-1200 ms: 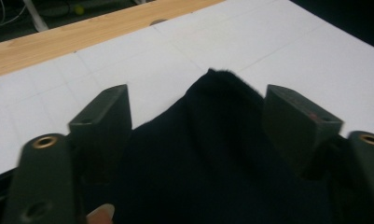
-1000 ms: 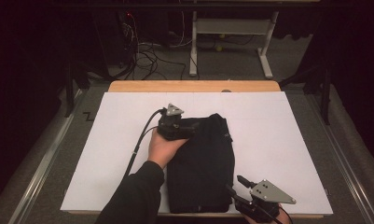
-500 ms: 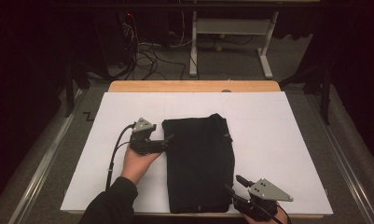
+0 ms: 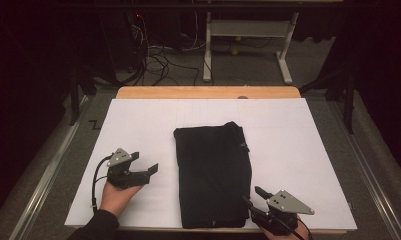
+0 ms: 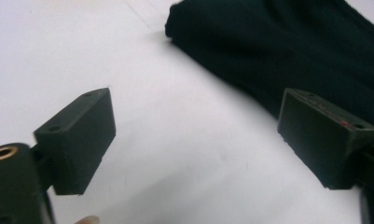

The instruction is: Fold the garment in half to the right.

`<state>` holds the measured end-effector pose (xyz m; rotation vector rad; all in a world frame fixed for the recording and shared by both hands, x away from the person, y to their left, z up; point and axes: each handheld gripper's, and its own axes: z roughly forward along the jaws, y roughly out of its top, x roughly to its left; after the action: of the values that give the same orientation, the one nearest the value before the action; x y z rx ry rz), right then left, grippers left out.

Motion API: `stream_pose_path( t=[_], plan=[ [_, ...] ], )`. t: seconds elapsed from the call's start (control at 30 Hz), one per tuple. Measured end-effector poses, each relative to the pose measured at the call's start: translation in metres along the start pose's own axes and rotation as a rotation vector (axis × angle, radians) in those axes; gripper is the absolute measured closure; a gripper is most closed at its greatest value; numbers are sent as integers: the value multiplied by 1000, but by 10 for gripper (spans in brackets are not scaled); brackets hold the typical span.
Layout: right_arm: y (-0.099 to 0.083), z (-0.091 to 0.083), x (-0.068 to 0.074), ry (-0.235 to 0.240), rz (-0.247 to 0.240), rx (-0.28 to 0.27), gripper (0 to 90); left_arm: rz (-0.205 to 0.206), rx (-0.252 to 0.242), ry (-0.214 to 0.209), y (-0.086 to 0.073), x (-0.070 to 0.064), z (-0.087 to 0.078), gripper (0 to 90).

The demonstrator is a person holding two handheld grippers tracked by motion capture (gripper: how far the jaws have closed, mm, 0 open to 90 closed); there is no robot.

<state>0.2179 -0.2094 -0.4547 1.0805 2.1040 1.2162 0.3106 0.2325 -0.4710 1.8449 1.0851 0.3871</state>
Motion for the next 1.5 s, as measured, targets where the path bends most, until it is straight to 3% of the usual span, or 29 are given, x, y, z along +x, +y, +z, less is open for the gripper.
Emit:
stream_pose_path(
  t=[0.1, 0.2, 0.27, 0.43, 0.73, 0.87, 1.0, 1.17, 1.5],
  plan=[
    [0, 0, -1, -5, -6, -9, 484, -14, -14, -20, -13, 0, -9, 56],
    [0, -2, -5, -17, -3, -27, 470, -41, -64, -29, -11, 2, -22, 36],
    [-1, -3, -11, -27, 7, -33, 455, -37, -90, -19, -10, 4, -28, 36],
    [-3, -4, -32, -57, 29, -61, 369, -23, -63, -33, -12, 5, -25, 8],
    [2, 6, -73, -67, 85, -116, 128, 60, -44, -47, -10, -3, -20, 0],
    [2, 10, -92, -55, 87, -134, 46, 76, -49, -25, -11, -5, -20, 0],
    [-2, 7, -107, -71, 130, -145, 0, 67, -48, -22, -12, -4, -19, 0],
    [-9, -3, -103, -101, 121, -153, 0, 66, -51, -13, -13, -5, -18, 0],
    [-6, -7, -94, -70, 78, -181, 0, 57, -45, -1, -15, -1, -19, 0]
  ],
)
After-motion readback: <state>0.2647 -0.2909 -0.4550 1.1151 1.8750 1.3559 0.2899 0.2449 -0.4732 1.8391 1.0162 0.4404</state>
